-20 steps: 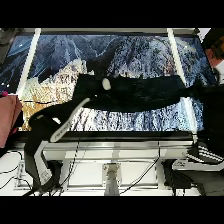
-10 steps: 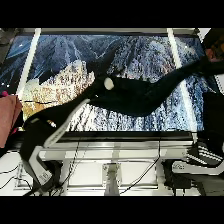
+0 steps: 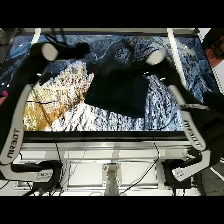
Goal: Fold the clothes and pants, and hang the long-sleeved shirts on hangers.
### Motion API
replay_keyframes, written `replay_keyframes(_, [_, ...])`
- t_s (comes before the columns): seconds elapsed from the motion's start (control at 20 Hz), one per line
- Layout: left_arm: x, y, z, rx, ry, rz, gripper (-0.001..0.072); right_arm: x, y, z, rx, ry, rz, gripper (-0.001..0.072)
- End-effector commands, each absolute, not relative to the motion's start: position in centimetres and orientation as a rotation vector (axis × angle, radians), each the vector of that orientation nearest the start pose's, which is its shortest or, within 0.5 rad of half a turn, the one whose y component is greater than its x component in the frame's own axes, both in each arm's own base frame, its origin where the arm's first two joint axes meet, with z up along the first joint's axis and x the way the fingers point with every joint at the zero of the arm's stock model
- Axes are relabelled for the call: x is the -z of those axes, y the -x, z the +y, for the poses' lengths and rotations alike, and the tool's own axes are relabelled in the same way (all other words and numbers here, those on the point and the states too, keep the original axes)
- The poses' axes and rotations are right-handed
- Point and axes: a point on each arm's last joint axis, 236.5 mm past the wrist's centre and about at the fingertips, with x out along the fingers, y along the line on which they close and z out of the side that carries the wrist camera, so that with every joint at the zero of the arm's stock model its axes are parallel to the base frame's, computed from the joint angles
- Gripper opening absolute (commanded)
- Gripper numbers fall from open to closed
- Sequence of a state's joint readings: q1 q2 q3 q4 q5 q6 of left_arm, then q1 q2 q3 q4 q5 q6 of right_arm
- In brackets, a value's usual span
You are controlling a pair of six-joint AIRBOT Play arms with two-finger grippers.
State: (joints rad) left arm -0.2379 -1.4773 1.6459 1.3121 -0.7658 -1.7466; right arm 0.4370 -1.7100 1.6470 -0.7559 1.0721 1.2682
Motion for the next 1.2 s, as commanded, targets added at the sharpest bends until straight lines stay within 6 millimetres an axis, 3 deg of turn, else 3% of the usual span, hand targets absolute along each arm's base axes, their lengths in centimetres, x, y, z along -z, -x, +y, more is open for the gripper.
replay_keyframes(0.0, [-19.3, -52.7, -13.2, 0.23, 0.325, 0.652, 0.0012, -3.8, -40.6, 40.5, -0.959, -0.169, 1.056, 0.0643])
replay_keyframes(0.05, [-19.0, -52.5, -13.1, 0.233, 0.31, 0.664, 0.0011, -3.7, -40.3, 39.3, -0.956, -0.117, 1.091, 0.0602])
replay_keyframes(0.1, [-18.8, -52.3, -13.1, 0.242, 0.28, 0.672, 0.0011, -3.8, -40.4, 37.7, -0.94, -0.06, 1.127, 0.047])
replay_keyframes(0.15, [-18.7, -52.3, -13.2, 0.249, 0.265, 0.673, 0.001, -4.0, -40.8, 35.2, -0.909, 0.019, 1.162, 0.0179])
replay_keyframes(0.2, [-18.8, -52.3, -13.2, 0.248, 0.265, 0.672, 0.0011, -4.5, -41.5, 32.4, -0.865, 0.089, 1.193, 0.0036])
replay_keyframes(0.3, [-19.1, -52.2, -13.0, 0.246, 0.263, 0.666, 0.0011, -6.2, -43.2, 26.4, -0.763, 0.15, 1.236, 0.0028])
replay_keyframes(0.45, [-20.7, -50.9, -11.6, 0.243, 0.223, 0.656, 0.0011, -8.8, -45.8, 17.5, -0.619, 0.009, 1.212, 0.0026])
replay_keyframes(0.5, [-21.3, -50.2, -10.7, 0.241, 0.191, 0.657, 0.0011, -8.9, -45.8, 14.7, -0.584, -0.053, 1.212, 0.0026])
replay_keyframes(0.55, [-21.9, -49.4, -9.7, 0.228, 0.172, 0.661, 0.0011, -8.5, -45.2, 11.9, -0.558, -0.131, 1.221, 0.0025])
replay_keyframes(0.65, [-22.7, -47.8, -7.4, 0.185, 0.132, 0.677, 0.0011, -6.5, -42.1, 8.8, -0.585, -0.301, 1.221, 0.0025])
replay_keyframes(0.75, [-23.2, -46.5, -5.7, 0.151, 0.117, 0.695, 0.0011, -4.2, -39.0, 8.7, -0.627, -0.557, 1.136, 0.0026])
replay_keyframes(0.8, [-23.5, -46.1, -5.2, 0.141, 0.116, 0.696, 0.0011, -2.7, -38.5, 8.7, -0.587, -0.709, 1.081, 0.0028])
replay_keyframes(0.85, [-23.8, -45.8, -4.9, 0.136, 0.118, 0.695, 0.0012, -0.2, -38.3, 8.4, -0.484, -0.865, 1.051, 0.0175])
replay_keyframes(0.9, [-24.0, -45.7, -4.8, 0.133, 0.113, 0.69, 0.0049, 2.4, -37.7, 8.2, -0.391, -0.972, 1.067, 0.0561])
replay_keyframes(0.95, [-24.2, -45.6, -4.7, 0.136, 0.098, 0.685, 0.019, 4.5, -36.7, 8.9, -0.351, -1.04, 1.125, 0.0665])
replay_keyframes(1.0, [-24.3, -45.5, -4.8, 0.142, 0.086, 0.683, 0.0317, 6.0, -35.6, 10.1, -0.364, -1.056, 1.194, 0.0665])
replay_keyframes(1.05, [-24.3, -45.5, -4.8, 0.144, 0.087, 0.683, 0.0357, 6.8, -34.9, 11.5, -0.406, -1.063, 1.254, 0.0665])
replay_keyframes(1.15, [-24.2, -45.3, -4.9, 0.146, 0.088, 0.689, 0.036, 7.7, -34.3, 14.0, -0.53, -1.011, 1.343, 0.0665])
